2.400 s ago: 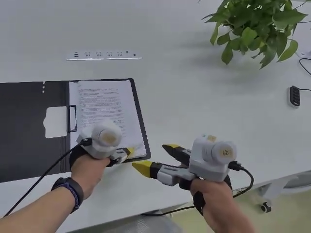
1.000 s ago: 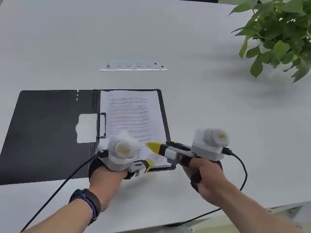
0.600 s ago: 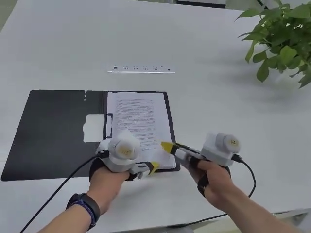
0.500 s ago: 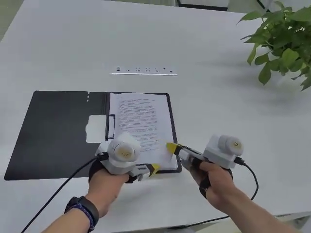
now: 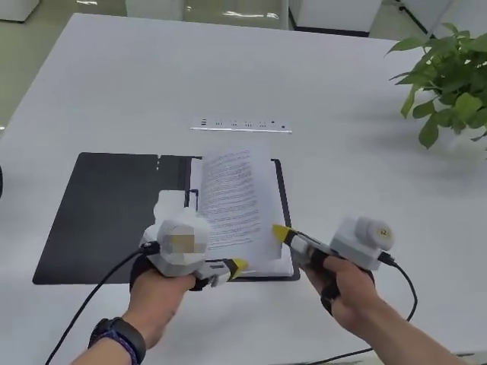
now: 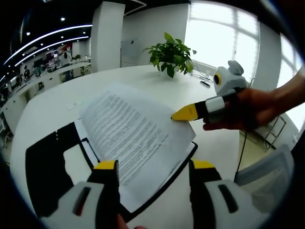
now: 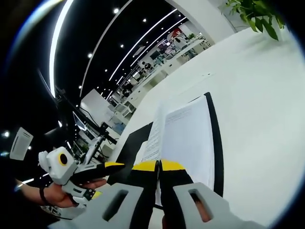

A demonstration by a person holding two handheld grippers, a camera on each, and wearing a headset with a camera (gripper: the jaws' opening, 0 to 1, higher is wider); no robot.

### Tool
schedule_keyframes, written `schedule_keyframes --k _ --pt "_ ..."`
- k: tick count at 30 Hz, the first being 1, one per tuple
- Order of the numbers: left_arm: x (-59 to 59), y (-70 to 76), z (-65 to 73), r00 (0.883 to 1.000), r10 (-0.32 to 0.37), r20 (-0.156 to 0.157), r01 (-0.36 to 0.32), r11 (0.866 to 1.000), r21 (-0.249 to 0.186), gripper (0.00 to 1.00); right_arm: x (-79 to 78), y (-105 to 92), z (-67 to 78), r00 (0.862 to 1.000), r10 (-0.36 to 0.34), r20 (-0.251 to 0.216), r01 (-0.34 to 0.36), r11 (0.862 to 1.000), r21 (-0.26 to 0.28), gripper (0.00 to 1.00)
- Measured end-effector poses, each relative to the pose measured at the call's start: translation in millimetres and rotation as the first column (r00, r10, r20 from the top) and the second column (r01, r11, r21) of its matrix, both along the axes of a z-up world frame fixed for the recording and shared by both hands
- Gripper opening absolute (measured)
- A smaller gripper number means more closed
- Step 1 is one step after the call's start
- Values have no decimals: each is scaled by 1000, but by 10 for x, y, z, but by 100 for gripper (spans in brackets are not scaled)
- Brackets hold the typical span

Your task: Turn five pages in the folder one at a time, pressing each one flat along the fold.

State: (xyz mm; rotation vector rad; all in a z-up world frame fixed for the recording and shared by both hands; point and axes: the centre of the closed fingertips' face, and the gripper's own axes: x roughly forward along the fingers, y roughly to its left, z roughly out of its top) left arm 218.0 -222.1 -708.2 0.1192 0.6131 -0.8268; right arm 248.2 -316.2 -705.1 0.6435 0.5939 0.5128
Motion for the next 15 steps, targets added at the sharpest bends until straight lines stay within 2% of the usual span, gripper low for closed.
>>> schedule_keyframes --k 7,15 --pt "-50 197 147 999 29 27 -29 1000 -3 60 -70 100 31 1000 10 3 -10 1000 13 0" --pt "-124 336 266 998 33 51 -33 999 -16 63 -71 308 153 999 38 27 -39 999 34 0"
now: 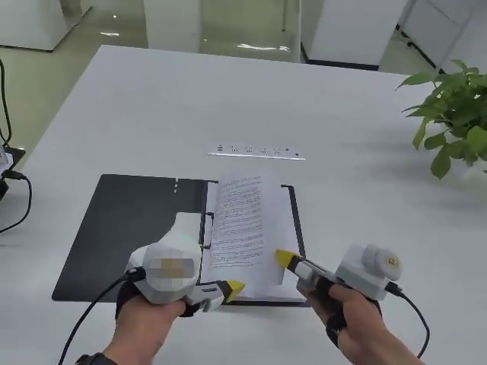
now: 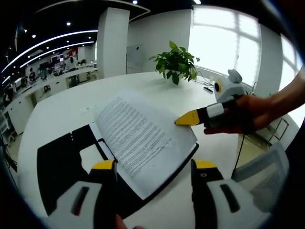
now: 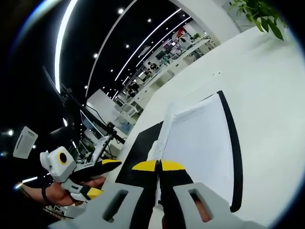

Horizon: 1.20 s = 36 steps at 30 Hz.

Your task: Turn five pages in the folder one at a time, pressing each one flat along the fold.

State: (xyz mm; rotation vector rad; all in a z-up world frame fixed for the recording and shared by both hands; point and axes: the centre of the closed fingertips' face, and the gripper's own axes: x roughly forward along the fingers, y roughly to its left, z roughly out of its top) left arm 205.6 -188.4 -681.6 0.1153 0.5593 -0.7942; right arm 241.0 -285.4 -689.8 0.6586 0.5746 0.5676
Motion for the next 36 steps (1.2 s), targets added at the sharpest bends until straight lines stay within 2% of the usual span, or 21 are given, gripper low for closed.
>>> schedule_keyframes --k 5,9,18,26,36 --pt "-41 73 42 1000 -7 13 7 1000 6 63 19 146 87 1000 23 19 -23 1000 4 0" --pt "-56 136 111 1000 -12 22 12 1000 -10 65 43 259 136 999 30 25 -31 999 13 0" --pt "-73 318 205 998 -9 56 9 1000 -3 67 87 578 186 997 68 36 -69 997 32 0" --pt "-74 676 282 996 44 83 -45 999 1 67 104 913 204 994 104 35 -106 993 53 0" --pt "-114 1097 258 993 90 80 -91 996 9 68 117 1360 154 987 157 21 -158 985 72 0"
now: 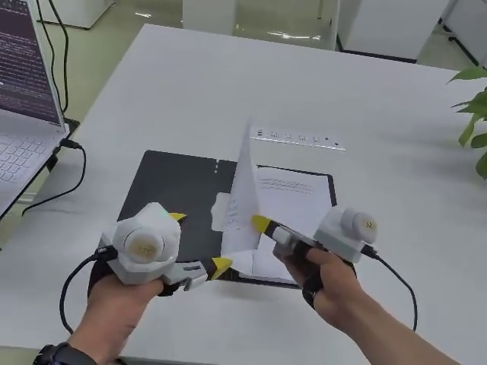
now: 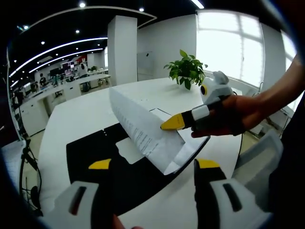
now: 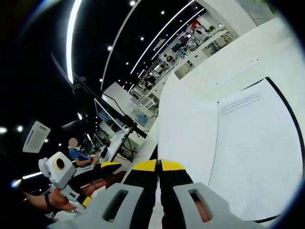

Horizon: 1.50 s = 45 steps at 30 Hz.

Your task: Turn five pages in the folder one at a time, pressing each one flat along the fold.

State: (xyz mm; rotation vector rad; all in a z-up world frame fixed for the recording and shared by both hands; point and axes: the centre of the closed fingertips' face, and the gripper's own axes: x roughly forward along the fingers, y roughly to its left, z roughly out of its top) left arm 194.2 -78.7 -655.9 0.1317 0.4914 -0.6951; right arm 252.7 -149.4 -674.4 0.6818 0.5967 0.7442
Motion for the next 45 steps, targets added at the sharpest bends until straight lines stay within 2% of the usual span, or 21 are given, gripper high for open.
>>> schedule_keyframes --k 8,14,19,29,34,37,42,43,45 --pt "-41 253 49 1000 26 6 -26 1000 1 68 33 316 -111 999 41 -22 -41 999 9 0" --pt "-28 432 116 998 58 14 -58 998 -21 68 69 506 -210 996 71 -46 -71 997 10 0" --pt "-16 556 96 997 80 9 -80 997 -22 68 107 661 -239 995 80 -62 -78 997 28 0" --pt "-15 648 45 994 107 -4 -107 994 -33 68 114 967 -479 983 142 -114 -142 990 9 0" --pt "-25 690 30 991 130 -16 -130 990 -45 68 110 1065 -569 979 148 -139 -149 989 3 0" --pt "-20 723 18 990 141 -18 -142 989 -45 68 139 1099 -695 977 133 -168 -138 990 -18 0" --pt "-12 734 -10 989 147 -24 -148 988 -46 68 135 1214 -765 973 129 -193 -134 991 -12 0" --pt "-12 727 -8 989 146 -24 -147 988 -48 68 134 1231 -789 971 131 -200 -137 990 -17 0" --pt "-11 722 -7 989 144 -25 -146 988 -50 68 97 1218 -908 965 129 -228 -153 984 -89 0"
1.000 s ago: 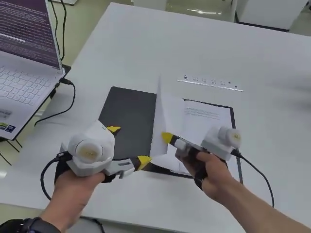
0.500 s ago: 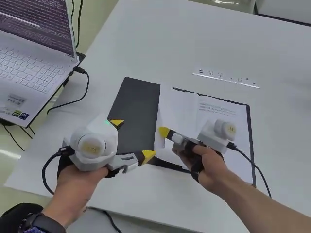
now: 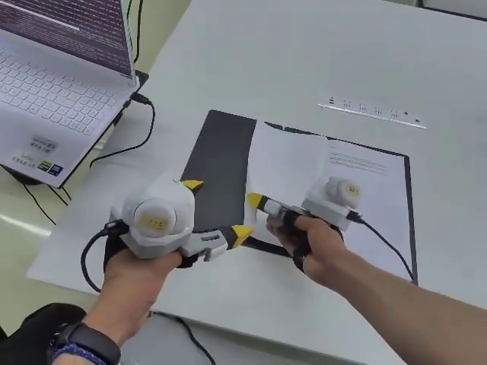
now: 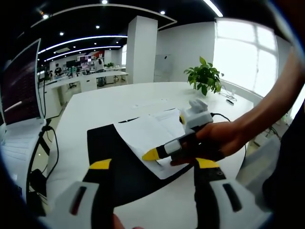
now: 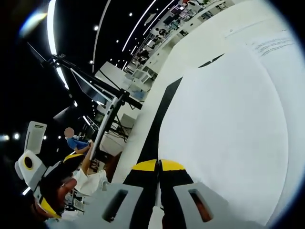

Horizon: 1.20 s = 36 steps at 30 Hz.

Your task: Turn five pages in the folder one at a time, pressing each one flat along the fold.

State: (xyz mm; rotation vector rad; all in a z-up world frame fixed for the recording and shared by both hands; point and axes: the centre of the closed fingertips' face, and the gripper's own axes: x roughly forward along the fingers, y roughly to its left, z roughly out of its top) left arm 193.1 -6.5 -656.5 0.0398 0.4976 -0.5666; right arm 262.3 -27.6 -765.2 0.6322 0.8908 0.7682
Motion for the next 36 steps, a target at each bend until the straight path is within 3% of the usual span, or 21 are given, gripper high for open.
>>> schedule_keyframes --k 1,3,9,11,12,15,19,23,27,36 --pt "-3 -3 -4 1000 1 -4 -1 1000 -5 67 22 9 -50 1000 2 21 -2 1000 -26 0" --pt "-8 -3 -12 1000 0 -6 0 1000 -3 68 22 58 -53 1000 -7 -2 7 1000 3 0" --pt "-49 7 -38 1000 -2 -15 2 1000 0 68 5 133 -149 1000 4 -19 -5 1000 -20 2" --pt "-55 18 -59 1000 -1 -22 1 1000 0 68 -24 153 -188 999 12 -39 -13 1000 -23 8" --pt "-57 23 -61 1000 1 -24 -1 1000 -1 68 -74 171 -225 997 30 -67 -32 999 -27 16" --pt "-55 40 -58 1000 3 -25 -3 1000 1 67 -32 172 -173 999 34 -29 -35 999 -21 18" --pt "-25 51 -61 1000 5 -25 -5 1000 1 67 -76 198 -87 998 63 -14 -63 998 9 27" --pt "-3 38 -98 999 1 -32 0 1000 6 67 -158 175 -11 996 91 17 -91 996 2 31" --pt "28 19 -166 999 -15 -43 16 1000 21 65 -93 89 88 999 17 37 -20 997 72 36" --pt "185 11 -300 998 -11 -62 12 1000 17 56 -110 -248 144 996 -28 82 22 998 67 32"
